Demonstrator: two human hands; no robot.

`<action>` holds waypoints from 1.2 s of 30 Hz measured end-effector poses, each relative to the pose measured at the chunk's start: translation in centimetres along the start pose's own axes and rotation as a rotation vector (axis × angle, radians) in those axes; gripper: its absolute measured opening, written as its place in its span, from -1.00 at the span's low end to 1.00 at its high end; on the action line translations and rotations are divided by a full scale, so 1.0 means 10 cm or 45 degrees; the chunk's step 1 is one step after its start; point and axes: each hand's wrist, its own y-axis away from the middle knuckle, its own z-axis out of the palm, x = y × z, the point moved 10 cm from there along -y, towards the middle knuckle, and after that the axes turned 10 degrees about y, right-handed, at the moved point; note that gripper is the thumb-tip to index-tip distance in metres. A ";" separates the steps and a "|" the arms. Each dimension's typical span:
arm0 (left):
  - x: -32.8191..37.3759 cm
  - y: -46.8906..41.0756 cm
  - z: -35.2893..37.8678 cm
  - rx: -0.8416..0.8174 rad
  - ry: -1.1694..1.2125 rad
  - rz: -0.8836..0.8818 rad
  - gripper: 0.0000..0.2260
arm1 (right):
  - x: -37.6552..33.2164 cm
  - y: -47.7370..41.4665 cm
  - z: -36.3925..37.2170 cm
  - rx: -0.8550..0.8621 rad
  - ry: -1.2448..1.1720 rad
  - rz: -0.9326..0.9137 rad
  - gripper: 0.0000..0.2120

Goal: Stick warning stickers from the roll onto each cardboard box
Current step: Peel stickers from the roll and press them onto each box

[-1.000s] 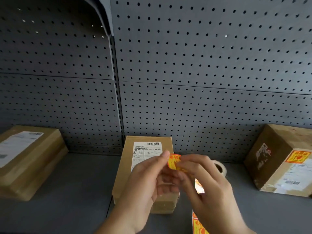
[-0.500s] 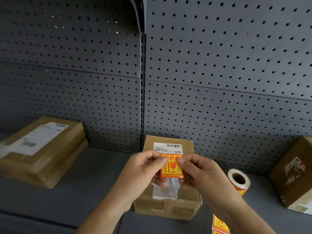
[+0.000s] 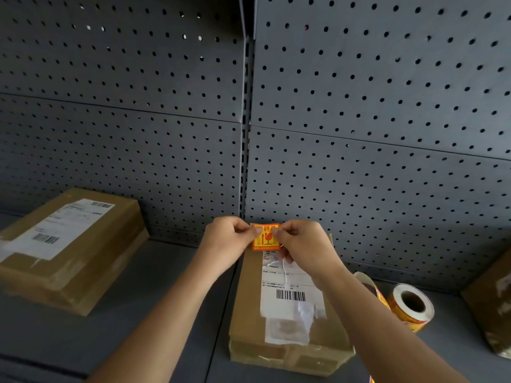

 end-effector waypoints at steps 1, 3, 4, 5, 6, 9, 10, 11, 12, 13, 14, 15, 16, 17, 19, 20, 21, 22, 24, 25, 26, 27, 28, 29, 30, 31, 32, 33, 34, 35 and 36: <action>-0.04 -0.04 0.01 0.003 0.015 -0.026 -0.82 | 0.01 -0.04 0.03 -0.002 0.003 0.005 -0.81; -0.10 -0.09 0.02 0.012 0.027 -0.054 -0.84 | 0.04 -0.12 0.07 0.009 0.029 0.012 -0.82; -0.12 -0.12 0.03 0.014 0.033 -0.062 -0.83 | 0.05 -0.15 0.08 0.022 0.047 0.017 -0.82; -0.15 -0.14 0.04 0.014 0.042 -0.072 -0.82 | 0.06 -0.19 0.09 0.033 0.070 0.023 -0.83; -0.17 -0.16 0.05 0.012 0.049 -0.084 -0.82 | 0.07 -0.21 0.09 0.042 0.099 0.025 -0.84; -0.22 -0.21 0.07 0.011 0.051 -0.117 -0.80 | 0.09 -0.28 0.11 0.043 0.154 0.034 -0.94; -0.24 -0.22 0.08 0.010 0.058 -0.129 -0.80 | 0.09 -0.30 0.13 0.034 0.144 0.044 -0.97; -0.26 -0.22 0.09 0.007 0.071 -0.141 -0.80 | 0.10 -0.31 0.13 0.027 0.136 0.055 -0.96; -0.27 -0.23 0.09 0.006 0.081 -0.150 -0.80 | 0.11 -0.32 0.14 0.022 0.130 0.067 -0.94; -0.28 -0.24 0.10 0.006 0.083 -0.155 -0.80 | 0.11 -0.33 0.14 0.022 0.126 0.073 -0.93; -0.28 -0.24 0.10 0.006 0.077 -0.155 -0.80 | 0.11 -0.33 0.14 0.029 0.120 0.075 -0.93; -0.28 -0.25 0.10 0.008 0.066 -0.155 -0.80 | 0.11 -0.33 0.14 0.035 0.119 0.070 -0.93; -0.28 -0.26 0.10 0.012 0.055 -0.154 -0.79 | 0.10 -0.33 0.14 0.042 0.123 0.061 -0.92; -0.28 -0.26 0.10 0.015 0.042 -0.150 -0.79 | 0.10 -0.33 0.14 0.048 0.132 0.051 -0.92; -0.26 -0.27 0.10 0.017 0.009 -0.131 -0.79 | 0.10 -0.34 0.14 0.059 0.147 0.038 -0.91; -0.25 -0.28 0.10 0.016 -0.013 -0.118 -0.79 | 0.10 -0.34 0.14 0.063 0.148 0.036 -0.90; -0.24 -0.28 0.10 0.017 -0.035 -0.109 -0.79 | 0.11 -0.35 0.14 0.067 0.151 0.035 -0.89; -0.23 -0.28 0.09 0.020 -0.054 -0.102 -0.79 | 0.12 -0.35 0.14 0.069 0.157 0.034 -0.89; -0.21 -0.29 0.09 0.022 -0.088 -0.093 -0.79 | 0.12 -0.35 0.15 0.075 0.188 0.024 -0.88; -0.20 -0.29 0.10 0.020 -0.107 -0.089 -0.79 | 0.11 -0.35 0.15 0.078 0.206 0.017 -0.88; -0.19 -0.30 0.10 0.019 -0.127 -0.084 -0.79 | 0.11 -0.36 0.15 0.079 0.217 0.015 -0.87; -0.18 -0.30 0.10 0.018 -0.148 -0.081 -0.79 | 0.11 -0.36 0.15 0.080 0.218 0.016 -0.87; -0.17 -0.30 0.10 0.021 -0.168 -0.077 -0.79 | 0.11 -0.35 0.15 0.080 0.216 0.017 -0.87; -0.17 -0.31 0.11 0.025 -0.185 -0.075 -0.78 | 0.11 -0.35 0.15 0.083 0.220 0.017 -0.87; -0.16 -0.31 0.11 0.029 -0.198 -0.073 -0.78 | 0.10 -0.35 0.15 0.090 0.232 0.013 -0.88; -0.16 -0.31 0.11 0.033 -0.208 -0.075 -0.78 | 0.10 -0.35 0.14 0.099 0.246 0.011 -0.88; -0.16 -0.31 0.11 0.037 -0.214 -0.077 -0.78 | 0.10 -0.35 0.14 0.107 0.255 0.010 -0.89; -0.16 -0.31 0.12 0.042 -0.219 -0.078 -0.78 | 0.09 -0.35 0.14 0.111 0.260 0.012 -0.89; -0.17 -0.31 0.12 0.047 -0.226 -0.077 -0.77 | 0.09 -0.34 0.14 0.115 0.263 0.014 -0.89; -0.17 -0.30 0.12 0.053 -0.231 -0.075 -0.77 | 0.08 -0.34 0.14 0.118 0.267 0.017 -0.89; -0.17 -0.30 0.12 0.058 -0.231 -0.074 -0.77 | 0.08 -0.34 0.14 0.120 0.276 0.020 -0.89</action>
